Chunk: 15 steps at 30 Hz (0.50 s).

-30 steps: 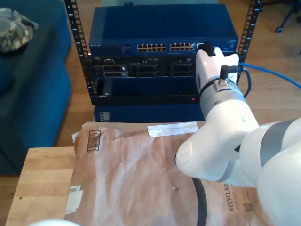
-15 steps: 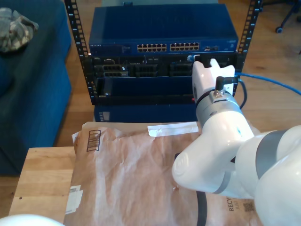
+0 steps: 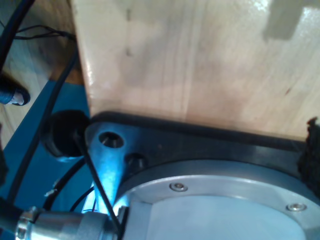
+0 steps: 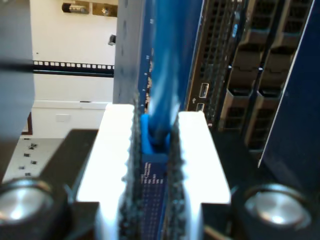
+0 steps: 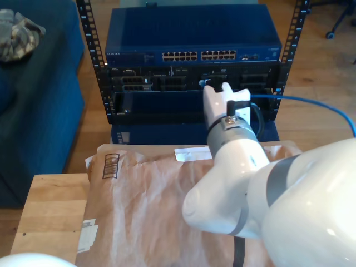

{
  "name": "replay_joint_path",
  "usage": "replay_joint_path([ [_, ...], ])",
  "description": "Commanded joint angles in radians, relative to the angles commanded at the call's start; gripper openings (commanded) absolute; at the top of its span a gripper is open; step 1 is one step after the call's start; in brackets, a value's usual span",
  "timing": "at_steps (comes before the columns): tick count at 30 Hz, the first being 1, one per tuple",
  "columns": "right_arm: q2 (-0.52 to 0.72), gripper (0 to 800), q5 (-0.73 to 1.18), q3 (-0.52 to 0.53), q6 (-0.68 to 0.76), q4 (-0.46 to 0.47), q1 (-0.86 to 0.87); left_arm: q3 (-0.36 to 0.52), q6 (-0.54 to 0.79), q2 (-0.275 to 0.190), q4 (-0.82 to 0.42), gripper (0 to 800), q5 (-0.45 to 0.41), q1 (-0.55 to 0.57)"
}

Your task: Grab the cable and plug it in

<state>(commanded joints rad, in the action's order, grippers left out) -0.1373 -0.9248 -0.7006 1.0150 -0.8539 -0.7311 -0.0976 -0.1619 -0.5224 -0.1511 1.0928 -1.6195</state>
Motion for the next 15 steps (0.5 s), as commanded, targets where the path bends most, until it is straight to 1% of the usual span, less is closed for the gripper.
replay_joint_path([
  [3, -0.009, 0, 0.0, -0.018, -0.018, 0.006, -0.005, 0.0, 0.0, 0.0, 0.0, 800, 0.002, 0.0],
  [4, -0.014, 0, 0.0, -0.051, -0.046, 0.005, -0.005, 0.0, 0.0, 0.0, 0.002, 800, 0.002, 0.0],
  [6, -0.032, 0, 0.0, -0.072, -0.109, 0.0, -0.006, 0.0, 0.0, 0.0, 0.0, 800, 0.0, 0.0],
  [11, -0.051, 0, 0.0, -0.068, -0.118, 0.002, -0.005, 0.0, 0.0, 0.0, 0.0, 800, 0.002, 0.0],
  [13, -0.097, 0, -0.003, -0.069, -0.118, 0.0, -0.003, 0.0, 0.0, 0.0, 0.0, 800, 0.002, 0.0],
  [15, -0.107, 0, -0.005, -0.068, -0.118, 0.0, -0.005, 0.0, 0.0, 0.0, 0.0, 800, 0.002, 0.0],
])
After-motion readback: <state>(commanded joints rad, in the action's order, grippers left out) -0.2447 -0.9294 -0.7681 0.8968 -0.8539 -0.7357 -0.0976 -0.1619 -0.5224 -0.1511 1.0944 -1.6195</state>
